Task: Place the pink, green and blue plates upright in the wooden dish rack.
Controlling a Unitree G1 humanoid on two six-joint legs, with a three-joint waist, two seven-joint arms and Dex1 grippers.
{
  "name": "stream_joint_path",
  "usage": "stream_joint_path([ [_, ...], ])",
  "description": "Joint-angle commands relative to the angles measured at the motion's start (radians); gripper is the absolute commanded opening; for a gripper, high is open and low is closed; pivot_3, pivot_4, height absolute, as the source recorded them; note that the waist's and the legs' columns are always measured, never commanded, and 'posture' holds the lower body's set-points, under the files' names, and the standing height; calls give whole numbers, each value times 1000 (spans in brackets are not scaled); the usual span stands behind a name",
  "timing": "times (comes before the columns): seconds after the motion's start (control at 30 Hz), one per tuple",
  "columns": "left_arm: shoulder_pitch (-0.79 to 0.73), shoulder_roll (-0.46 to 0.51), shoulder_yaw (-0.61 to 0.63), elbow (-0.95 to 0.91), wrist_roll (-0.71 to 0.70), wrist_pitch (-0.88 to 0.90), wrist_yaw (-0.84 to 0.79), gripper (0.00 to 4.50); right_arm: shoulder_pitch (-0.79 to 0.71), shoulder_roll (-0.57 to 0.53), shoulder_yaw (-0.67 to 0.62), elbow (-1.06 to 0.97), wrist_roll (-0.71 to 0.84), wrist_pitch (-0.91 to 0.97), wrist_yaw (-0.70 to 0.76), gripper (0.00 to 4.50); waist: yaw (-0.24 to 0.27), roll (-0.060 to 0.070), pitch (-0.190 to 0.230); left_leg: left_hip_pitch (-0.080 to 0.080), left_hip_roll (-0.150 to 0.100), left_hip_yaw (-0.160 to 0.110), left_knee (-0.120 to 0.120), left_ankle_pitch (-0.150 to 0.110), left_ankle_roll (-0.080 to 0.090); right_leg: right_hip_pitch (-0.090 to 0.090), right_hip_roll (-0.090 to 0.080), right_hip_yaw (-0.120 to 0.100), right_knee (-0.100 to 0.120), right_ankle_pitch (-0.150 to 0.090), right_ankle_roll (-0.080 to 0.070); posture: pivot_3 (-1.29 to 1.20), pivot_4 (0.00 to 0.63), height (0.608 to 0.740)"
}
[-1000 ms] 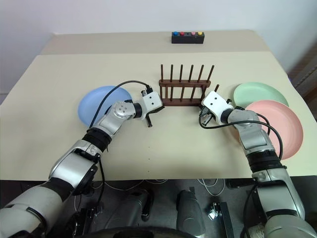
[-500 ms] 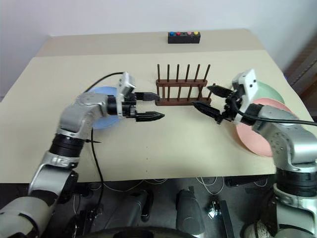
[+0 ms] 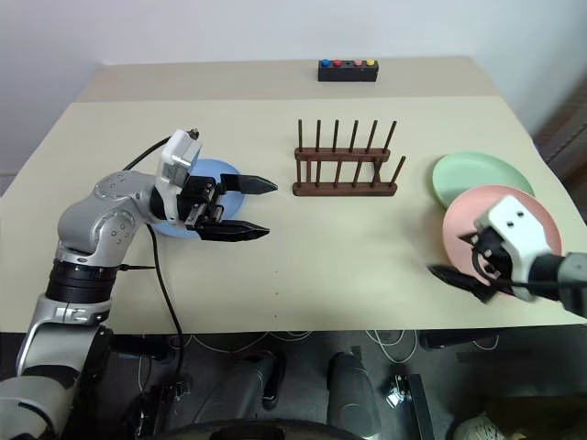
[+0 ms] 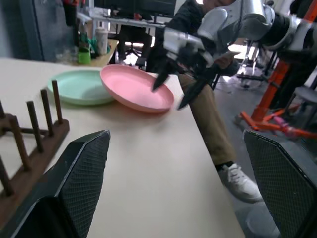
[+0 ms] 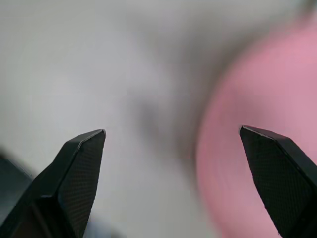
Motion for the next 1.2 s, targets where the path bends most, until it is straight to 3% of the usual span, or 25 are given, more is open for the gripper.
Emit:
stream_joint_path([
  [0.03,7,-6,6,-26,24,-110,-10,4417,-3,0,0,-6,-41,6,-29,4419,-3,0,0,0,0,2,0,0,0,0,0,2,0,0,0,0,150,740],
  [0.17,18,-5,-2,-28,34,-150,-1,4417,-15,2,62,14,-91,-23,-53,4419,-1,0,0,0,0,2,0,0,1,-1,0,3,0,0,0,0,150,740],
  [0.27,26,-1,-5,-40,29,-148,7,4500,-47,-2,122,69,-144,-53,-83,3664,-1,0,0,0,0,3,0,-1,1,-1,0,3,0,0,0,0,150,740],
  [0.5,35,11,-5,-58,28,-146,27,4500,-84,-5,209,127,-208,-92,-89,180,-1,0,0,0,0,3,0,-1,1,-1,0,3,0,0,0,0,150,740],
  [0.67,41,22,0,-67,23,-133,40,4500,-128,-20,205,114,-205,-80,-62,79,-2,-1,-1,0,1,3,0,-1,1,-1,1,4,0,0,0,0,150,740],
  [0.97,33,20,1,-50,20,-134,51,4500,-242,-58,42,34,-96,28,43,79,-2,0,0,0,1,3,0,-1,1,-1,1,4,0,0,0,0,150,740],
  [1.07,29,18,2,-40,20,-137,50,4500,-333,-55,0,20,-21,71,66,79,-2,0,0,0,1,3,0,-1,1,-1,1,4,0,0,0,0,150,740],
  [1.2,17,13,11,-30,12,-136,53,4500,-637,64,-49,117,109,92,-34,79,-5,0,0,0,1,4,0,-1,1,-1,1,4,-1,0,0,0,150,740],
])
